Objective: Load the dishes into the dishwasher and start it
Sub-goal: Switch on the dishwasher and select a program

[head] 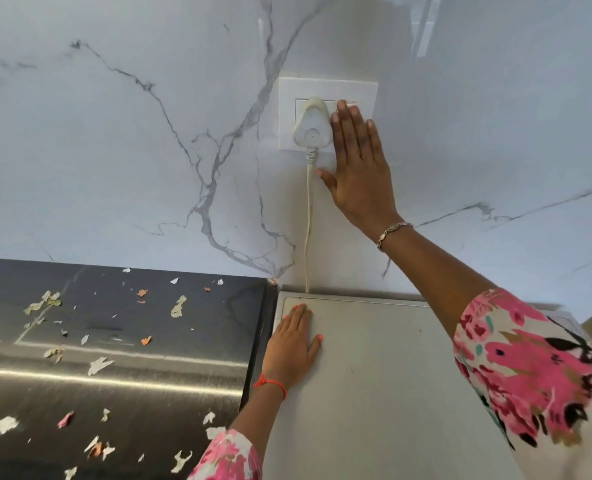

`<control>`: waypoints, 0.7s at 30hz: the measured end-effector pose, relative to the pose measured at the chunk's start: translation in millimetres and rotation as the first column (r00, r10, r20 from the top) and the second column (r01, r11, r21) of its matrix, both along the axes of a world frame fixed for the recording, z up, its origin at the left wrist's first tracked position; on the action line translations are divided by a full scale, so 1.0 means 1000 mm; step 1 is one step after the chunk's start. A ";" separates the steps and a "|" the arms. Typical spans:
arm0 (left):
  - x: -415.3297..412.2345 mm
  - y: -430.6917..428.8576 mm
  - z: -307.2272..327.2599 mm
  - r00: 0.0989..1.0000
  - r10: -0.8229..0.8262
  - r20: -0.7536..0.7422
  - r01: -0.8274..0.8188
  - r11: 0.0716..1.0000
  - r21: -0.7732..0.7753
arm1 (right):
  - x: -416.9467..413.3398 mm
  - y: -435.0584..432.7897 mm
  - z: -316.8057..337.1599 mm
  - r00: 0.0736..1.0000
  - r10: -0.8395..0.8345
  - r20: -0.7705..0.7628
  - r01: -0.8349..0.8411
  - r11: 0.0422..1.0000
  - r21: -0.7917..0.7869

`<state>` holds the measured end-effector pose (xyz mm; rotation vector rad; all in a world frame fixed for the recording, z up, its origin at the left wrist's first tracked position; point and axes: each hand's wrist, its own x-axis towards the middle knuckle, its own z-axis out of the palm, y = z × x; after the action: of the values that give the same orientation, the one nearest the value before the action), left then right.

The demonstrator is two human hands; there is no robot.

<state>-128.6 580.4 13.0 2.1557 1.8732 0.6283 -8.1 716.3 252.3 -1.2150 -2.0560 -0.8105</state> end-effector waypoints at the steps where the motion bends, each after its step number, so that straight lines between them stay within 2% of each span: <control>1: 0.000 0.000 0.000 1.000 -0.001 0.000 0.001 1.000 0.005 | -0.001 0.002 -0.002 1.000 -0.007 -0.008 0.007 1.000 0.005; 9: 0.000 0.000 -0.003 1.000 0.000 -0.027 0.000 1.000 0.001 | -0.007 -0.008 -0.006 0.997 -0.071 -0.021 0.071 0.997 -0.030; 12: 0.000 0.000 -0.002 0.999 -0.001 -0.033 0.000 1.000 -0.014 | -0.003 -0.023 -0.029 0.997 -0.071 -0.004 0.069 0.985 -0.159; 15: -0.001 -0.001 0.004 0.999 -0.027 -0.025 0.025 0.997 -0.069 | 0.013 -0.041 -0.062 0.991 -0.065 0.115 0.097 0.951 -0.292; 21: -0.004 -0.021 0.028 0.998 -0.057 0.025 0.060 0.989 -0.132 | 0.043 -0.100 -0.108 0.951 0.007 0.310 0.177 0.807 -0.563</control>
<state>-132.5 559.7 40.7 2.1031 1.7808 0.4979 34.6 615.8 144.0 -1.5982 -2.6385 -0.4092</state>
